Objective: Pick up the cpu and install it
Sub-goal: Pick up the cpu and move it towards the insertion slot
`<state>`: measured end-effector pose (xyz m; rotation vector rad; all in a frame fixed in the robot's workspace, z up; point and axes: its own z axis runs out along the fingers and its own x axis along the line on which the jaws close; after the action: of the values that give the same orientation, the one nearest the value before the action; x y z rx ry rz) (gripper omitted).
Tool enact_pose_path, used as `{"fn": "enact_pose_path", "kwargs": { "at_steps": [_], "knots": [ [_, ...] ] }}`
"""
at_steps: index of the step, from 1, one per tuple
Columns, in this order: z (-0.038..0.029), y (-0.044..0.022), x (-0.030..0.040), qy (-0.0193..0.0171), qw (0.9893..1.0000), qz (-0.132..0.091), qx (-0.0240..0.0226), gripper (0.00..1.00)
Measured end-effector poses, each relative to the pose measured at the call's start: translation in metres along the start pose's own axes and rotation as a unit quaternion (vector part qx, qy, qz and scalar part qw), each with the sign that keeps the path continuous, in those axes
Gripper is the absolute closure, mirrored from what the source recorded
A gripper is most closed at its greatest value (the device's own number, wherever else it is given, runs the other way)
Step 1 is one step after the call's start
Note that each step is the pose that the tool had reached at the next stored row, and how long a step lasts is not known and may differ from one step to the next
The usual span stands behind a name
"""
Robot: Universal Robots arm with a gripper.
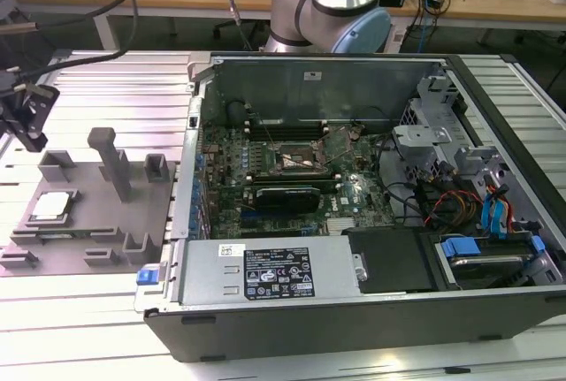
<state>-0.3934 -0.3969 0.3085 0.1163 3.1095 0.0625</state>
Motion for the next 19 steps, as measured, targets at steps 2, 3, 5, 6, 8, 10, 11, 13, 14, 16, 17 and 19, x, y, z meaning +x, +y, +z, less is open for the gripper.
{"fn": "enact_pose_path", "kwargs": {
  "at_steps": [2,3,5,6,8,10,11,13,14,16,17,19],
  "knots": [
    [0.0029,-0.0003,0.0020,0.0000,1.0000,0.000,0.0003,0.89],
    [0.0045,-0.0005,0.0031,0.0000,1.0000,0.000,0.0004,0.89],
    [0.0077,-0.0008,0.0055,0.0000,1.0000,0.000,0.0006,0.89],
    [0.0108,-0.0010,0.0076,-0.0001,1.0000,0.000,0.0007,0.89],
    [0.0157,-0.0014,0.0097,0.0000,1.0000,0.000,0.0008,0.89],
    [0.0210,-0.0017,0.0120,0.0000,1.0000,0.000,0.0007,0.89],
    [0.0227,-0.0019,0.0128,0.0000,1.0000,0.000,0.0008,0.89],
    [0.0264,-0.0022,0.0147,0.0000,1.0000,0.000,0.0008,0.89],
    [0.0291,-0.0024,0.0160,0.0000,1.0000,0.000,0.0009,0.89],
    [0.0329,-0.0027,0.0177,0.0000,1.0000,0.000,0.0008,0.89],
    [0.0354,-0.0028,0.0187,0.0000,1.0000,0.000,0.0008,0.89],
    [0.0391,-0.0031,0.0201,0.0000,1.0000,0.000,0.0008,0.89]
  ]
}}
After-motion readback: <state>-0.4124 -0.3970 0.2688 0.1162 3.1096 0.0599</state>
